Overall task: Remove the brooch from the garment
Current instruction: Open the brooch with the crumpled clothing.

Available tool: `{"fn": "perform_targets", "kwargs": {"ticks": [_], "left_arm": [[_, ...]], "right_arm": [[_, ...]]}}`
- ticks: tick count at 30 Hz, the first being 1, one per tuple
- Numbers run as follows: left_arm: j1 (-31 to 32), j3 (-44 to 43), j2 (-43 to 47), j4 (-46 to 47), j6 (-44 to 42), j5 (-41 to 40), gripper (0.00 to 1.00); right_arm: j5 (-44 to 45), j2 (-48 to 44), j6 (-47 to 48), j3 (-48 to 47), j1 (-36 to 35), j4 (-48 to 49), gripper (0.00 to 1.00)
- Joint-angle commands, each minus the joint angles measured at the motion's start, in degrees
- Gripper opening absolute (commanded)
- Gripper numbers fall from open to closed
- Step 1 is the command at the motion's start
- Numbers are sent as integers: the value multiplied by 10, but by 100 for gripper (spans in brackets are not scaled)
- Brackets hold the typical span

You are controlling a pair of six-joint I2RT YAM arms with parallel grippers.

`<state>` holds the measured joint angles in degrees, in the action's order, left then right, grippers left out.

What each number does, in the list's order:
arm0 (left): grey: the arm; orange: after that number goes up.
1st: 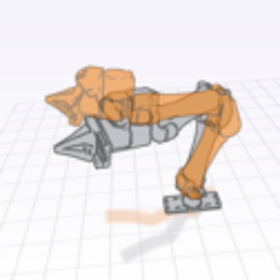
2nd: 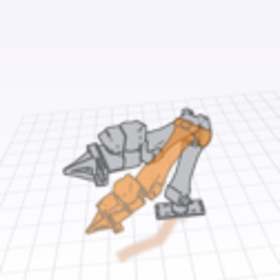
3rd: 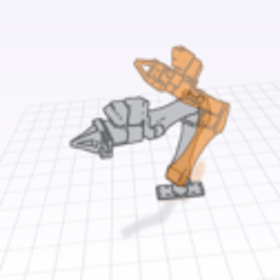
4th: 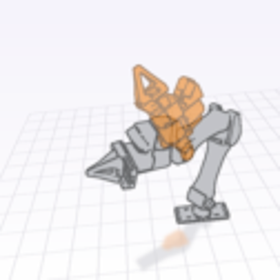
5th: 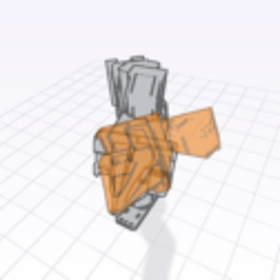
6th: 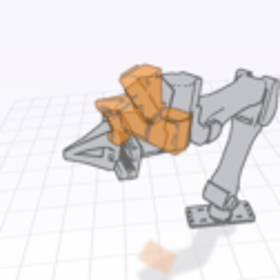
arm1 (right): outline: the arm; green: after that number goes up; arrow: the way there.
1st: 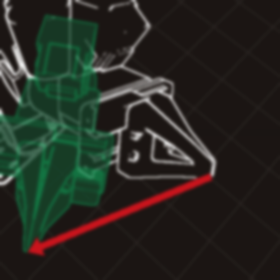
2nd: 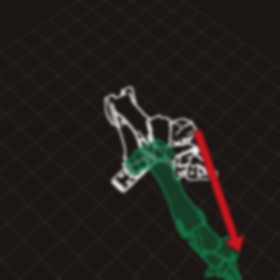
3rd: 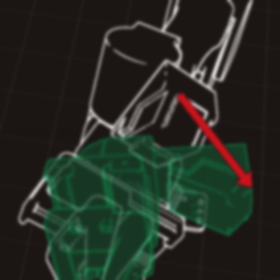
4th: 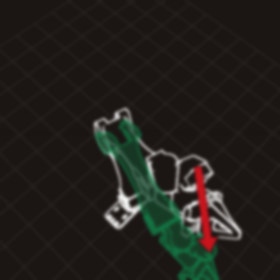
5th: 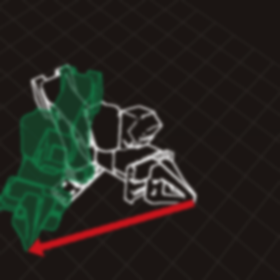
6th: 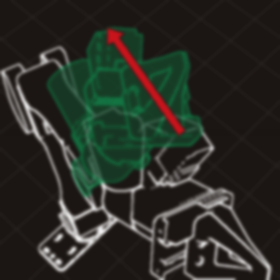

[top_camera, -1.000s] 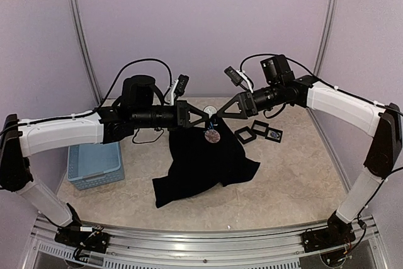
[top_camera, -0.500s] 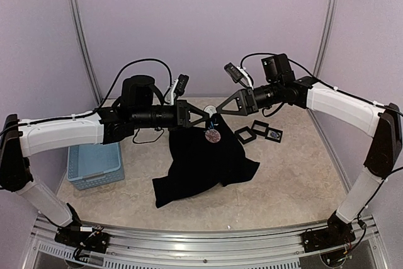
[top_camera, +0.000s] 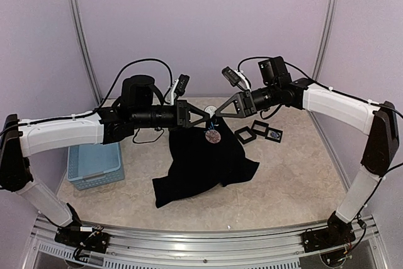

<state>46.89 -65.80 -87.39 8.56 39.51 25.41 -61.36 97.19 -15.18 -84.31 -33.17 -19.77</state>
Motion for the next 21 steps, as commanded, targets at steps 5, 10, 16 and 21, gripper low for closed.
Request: {"fn": "perform_targets", "kwargs": {"ticks": [5, 10, 16, 21], "left_arm": [[-5, -23, -6, 25, -3, 20, 0], [-6, -28, -11, 23, -3, 23, 0], [-7, -31, -13, 22, -3, 23, 0], [-8, -34, -15, 23, -4, 26, 0]], "right_arm": [[-15, 13, -3, 3, 3, 4, 21], [-20, 16, -3, 0, 2, 5, 22], [-23, 20, -1, -3, 0, 2, 22], [-15, 29, 13, -16, -4, -20, 20]]}}
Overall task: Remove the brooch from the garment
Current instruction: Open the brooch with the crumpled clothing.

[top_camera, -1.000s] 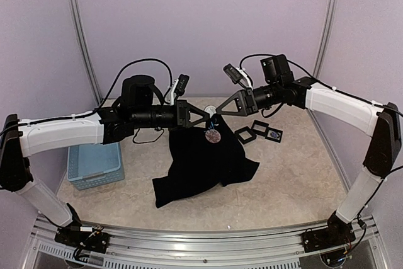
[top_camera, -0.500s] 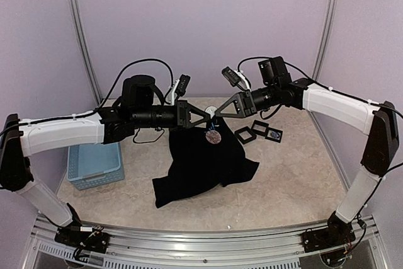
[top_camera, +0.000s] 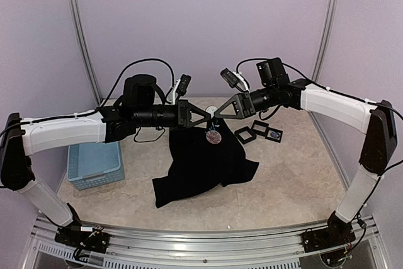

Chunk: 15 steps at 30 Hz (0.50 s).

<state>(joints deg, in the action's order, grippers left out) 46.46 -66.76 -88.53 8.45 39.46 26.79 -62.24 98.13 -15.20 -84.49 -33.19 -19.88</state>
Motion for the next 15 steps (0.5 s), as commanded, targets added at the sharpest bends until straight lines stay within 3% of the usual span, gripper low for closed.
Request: {"fn": "perform_targets", "kwargs": {"ticks": [1, 8, 15], "left_arm": [[-4, -24, -4, 24, -4, 12, 0], [-4, -25, -6, 23, -3, 15, 0], [-2, -38, -11, 12, -8, 20, 0]], "right_arm": [[-6, 21, 14, -16, -5, -20, 19], [7, 25, 10, -17, -5, -23, 11], [33, 41, 17, -35, -7, -59, 8]]}}
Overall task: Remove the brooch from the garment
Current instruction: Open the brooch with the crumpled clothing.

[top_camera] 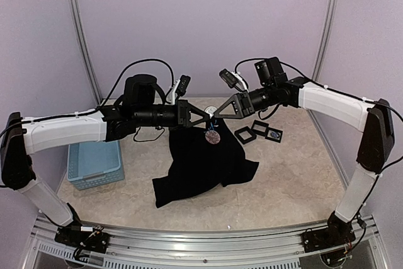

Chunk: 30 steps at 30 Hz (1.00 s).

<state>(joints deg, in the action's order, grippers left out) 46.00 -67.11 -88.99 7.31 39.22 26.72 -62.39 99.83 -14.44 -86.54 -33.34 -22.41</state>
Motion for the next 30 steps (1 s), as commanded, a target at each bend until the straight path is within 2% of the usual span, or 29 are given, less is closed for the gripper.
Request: {"fn": "perform_targets", "kwargs": {"ticks": [1, 8, 12, 15, 23, 30], "left_arm": [[3, -35, -8, 24, -6, 21, 0], [-5, -13, -4, 37, 14, 15, 0], [-14, -1, -2, 46, 28, 24, 0], [-17, 7, -1, 56, 35, 29, 0], [-16, 7, -1, 65, 32, 46, 0], [-13, 6, -2, 68, 30, 48, 0]], "right_arm": [[31, 24, 13, -14, -7, -33, 9], [15, 5, 4, 0, -7, 1, 14], [-13, -11, -15, 20, -7, 43, 28], [-26, -20, -32, 32, -7, 74, 34], [-37, -19, -67, 41, -7, 114, 33], [-34, -16, -77, 41, -7, 122, 23]]}}
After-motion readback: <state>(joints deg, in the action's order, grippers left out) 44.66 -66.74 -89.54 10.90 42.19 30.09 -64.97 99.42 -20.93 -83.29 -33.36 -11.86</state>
